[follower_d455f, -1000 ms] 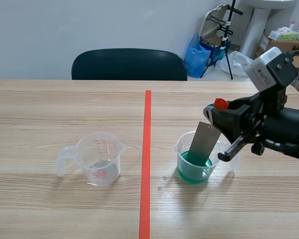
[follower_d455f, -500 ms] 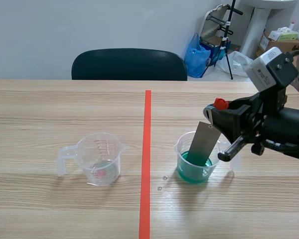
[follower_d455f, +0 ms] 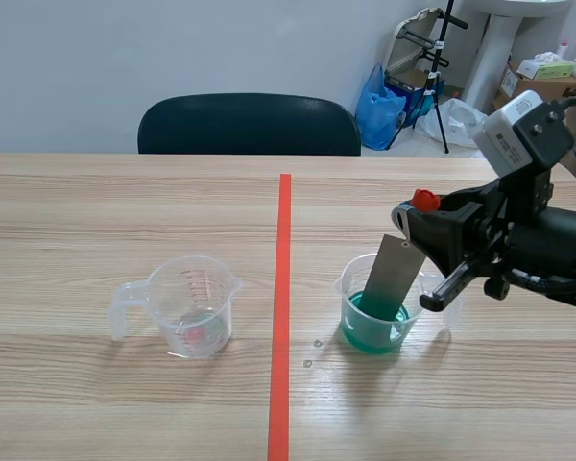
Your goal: Do the redox reaction experiment
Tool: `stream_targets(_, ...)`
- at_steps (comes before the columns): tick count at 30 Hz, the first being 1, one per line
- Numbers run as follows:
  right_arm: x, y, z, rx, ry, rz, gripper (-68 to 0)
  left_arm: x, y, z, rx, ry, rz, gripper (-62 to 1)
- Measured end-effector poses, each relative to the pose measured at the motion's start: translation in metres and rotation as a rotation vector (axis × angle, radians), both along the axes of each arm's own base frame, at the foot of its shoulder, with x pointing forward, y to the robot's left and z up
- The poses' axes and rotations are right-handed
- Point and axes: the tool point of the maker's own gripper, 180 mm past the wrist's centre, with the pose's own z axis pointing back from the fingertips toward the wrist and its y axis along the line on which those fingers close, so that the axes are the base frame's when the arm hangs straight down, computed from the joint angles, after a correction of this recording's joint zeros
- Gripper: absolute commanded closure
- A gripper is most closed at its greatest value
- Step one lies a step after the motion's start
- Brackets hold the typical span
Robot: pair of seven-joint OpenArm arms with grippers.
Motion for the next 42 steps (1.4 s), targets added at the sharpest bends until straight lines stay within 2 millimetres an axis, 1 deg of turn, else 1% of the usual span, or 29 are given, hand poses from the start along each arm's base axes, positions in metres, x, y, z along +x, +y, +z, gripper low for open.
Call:
stream_targets(8,0.0,0.0,0.0,0.0,0.0,0.0,-2.0,0.0,0.0,0.0,0.0,0.0,0.0,-62.3)
stream_targets(17,0.0,0.0,0.0,0.0,0.0,0.0,-2.0,0.0017,-0.0003,0.0058,-0.01,-0.032,0.001,-62.3)
stream_targets(42,0.0,0.0,0.0,0.0,0.0,0.0,-2.0,0.0016,-0.0004,0.0057,-0.01,-0.031,0.001,-62.3)
